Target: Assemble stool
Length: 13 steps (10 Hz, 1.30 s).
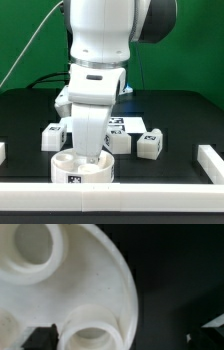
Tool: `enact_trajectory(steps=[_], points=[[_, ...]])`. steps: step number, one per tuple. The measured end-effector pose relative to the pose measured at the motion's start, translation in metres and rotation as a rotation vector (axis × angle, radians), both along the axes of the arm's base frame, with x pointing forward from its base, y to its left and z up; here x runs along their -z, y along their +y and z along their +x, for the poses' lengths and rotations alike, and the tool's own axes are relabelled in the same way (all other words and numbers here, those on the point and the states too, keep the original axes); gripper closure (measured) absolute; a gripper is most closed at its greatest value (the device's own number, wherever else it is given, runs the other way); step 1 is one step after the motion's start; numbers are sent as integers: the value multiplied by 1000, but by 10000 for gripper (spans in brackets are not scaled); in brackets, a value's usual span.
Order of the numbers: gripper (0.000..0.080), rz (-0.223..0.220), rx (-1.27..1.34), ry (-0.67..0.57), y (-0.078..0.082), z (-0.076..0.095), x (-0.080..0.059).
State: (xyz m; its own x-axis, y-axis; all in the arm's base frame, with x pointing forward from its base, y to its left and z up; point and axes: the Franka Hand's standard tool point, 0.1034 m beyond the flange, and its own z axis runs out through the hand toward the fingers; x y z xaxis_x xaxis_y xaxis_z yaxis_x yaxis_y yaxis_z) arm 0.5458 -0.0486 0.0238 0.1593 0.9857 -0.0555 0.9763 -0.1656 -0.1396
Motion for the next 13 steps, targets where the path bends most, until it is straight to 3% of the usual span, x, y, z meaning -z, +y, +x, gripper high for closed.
enact_trajectory(steps=[3, 5, 6, 7, 13], points=[[150, 0, 1, 2, 2, -1, 1], [397, 0, 1, 3, 2, -1, 1], [397, 0, 2, 2, 2, 0, 1], [479, 0, 2, 2, 2, -1, 1], [479, -1, 2, 2, 1, -1, 1]])
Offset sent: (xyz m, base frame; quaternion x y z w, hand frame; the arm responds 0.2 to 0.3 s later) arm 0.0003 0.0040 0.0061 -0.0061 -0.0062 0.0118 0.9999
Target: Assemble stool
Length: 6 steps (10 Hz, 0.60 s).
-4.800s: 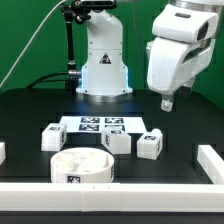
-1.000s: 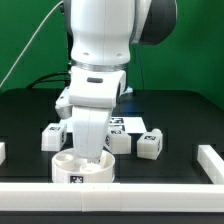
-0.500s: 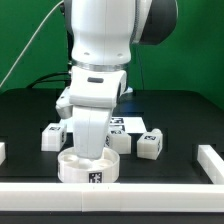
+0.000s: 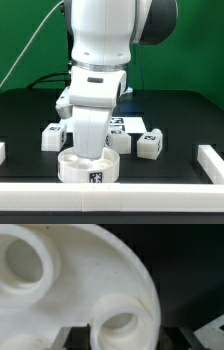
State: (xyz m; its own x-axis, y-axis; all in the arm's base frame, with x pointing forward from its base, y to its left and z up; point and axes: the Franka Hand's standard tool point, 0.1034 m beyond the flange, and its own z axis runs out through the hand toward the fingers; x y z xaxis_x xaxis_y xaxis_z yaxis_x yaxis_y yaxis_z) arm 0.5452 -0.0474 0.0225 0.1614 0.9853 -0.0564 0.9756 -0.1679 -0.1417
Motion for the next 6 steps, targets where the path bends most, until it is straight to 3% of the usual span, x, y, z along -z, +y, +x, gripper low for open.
enact_trajectory(steps=[2, 6], points=[[479, -4, 13, -1, 3, 0, 0], [479, -9, 52, 3, 41, 6, -1]])
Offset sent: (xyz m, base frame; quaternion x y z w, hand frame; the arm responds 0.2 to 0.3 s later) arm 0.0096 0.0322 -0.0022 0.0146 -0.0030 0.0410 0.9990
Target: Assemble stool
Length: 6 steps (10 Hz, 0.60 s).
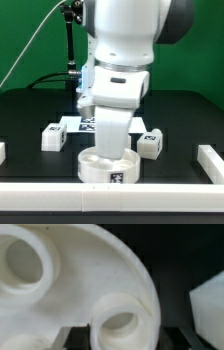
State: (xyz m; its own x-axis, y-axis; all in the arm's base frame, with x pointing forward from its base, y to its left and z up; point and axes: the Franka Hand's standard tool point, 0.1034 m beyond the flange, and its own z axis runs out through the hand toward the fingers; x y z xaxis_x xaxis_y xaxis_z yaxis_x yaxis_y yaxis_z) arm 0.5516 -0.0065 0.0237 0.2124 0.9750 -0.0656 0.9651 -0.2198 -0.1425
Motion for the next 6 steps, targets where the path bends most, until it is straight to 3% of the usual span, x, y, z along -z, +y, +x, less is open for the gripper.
enact_trajectory(steps=[3, 6], points=[[479, 1, 15, -10, 30, 6, 1], [479, 2, 14, -15, 31, 7, 2]])
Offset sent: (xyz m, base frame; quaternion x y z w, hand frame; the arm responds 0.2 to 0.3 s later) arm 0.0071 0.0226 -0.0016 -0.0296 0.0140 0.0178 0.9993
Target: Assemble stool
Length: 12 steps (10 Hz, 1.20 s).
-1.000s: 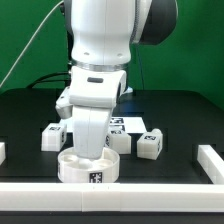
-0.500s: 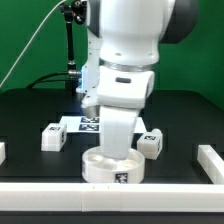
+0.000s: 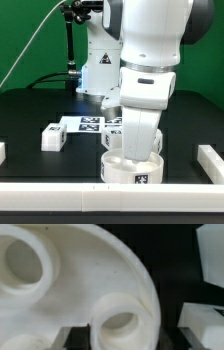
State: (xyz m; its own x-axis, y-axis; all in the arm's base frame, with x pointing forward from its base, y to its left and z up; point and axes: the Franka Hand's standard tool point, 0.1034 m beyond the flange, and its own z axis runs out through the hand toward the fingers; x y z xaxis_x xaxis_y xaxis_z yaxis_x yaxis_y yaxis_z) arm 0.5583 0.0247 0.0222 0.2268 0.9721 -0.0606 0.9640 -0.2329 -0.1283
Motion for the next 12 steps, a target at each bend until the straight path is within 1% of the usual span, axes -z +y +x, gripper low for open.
enact_trajectory(steps=[2, 3, 5, 9, 10, 12], points=[[479, 0, 0, 0, 0, 0, 0], [479, 3, 2, -2, 5, 3, 0], [479, 17, -5, -19, 27, 14, 0], [479, 28, 10, -5, 60, 32, -1], [479, 32, 6, -9, 66, 35, -1], [479, 34, 2, -3, 70, 36, -1]])
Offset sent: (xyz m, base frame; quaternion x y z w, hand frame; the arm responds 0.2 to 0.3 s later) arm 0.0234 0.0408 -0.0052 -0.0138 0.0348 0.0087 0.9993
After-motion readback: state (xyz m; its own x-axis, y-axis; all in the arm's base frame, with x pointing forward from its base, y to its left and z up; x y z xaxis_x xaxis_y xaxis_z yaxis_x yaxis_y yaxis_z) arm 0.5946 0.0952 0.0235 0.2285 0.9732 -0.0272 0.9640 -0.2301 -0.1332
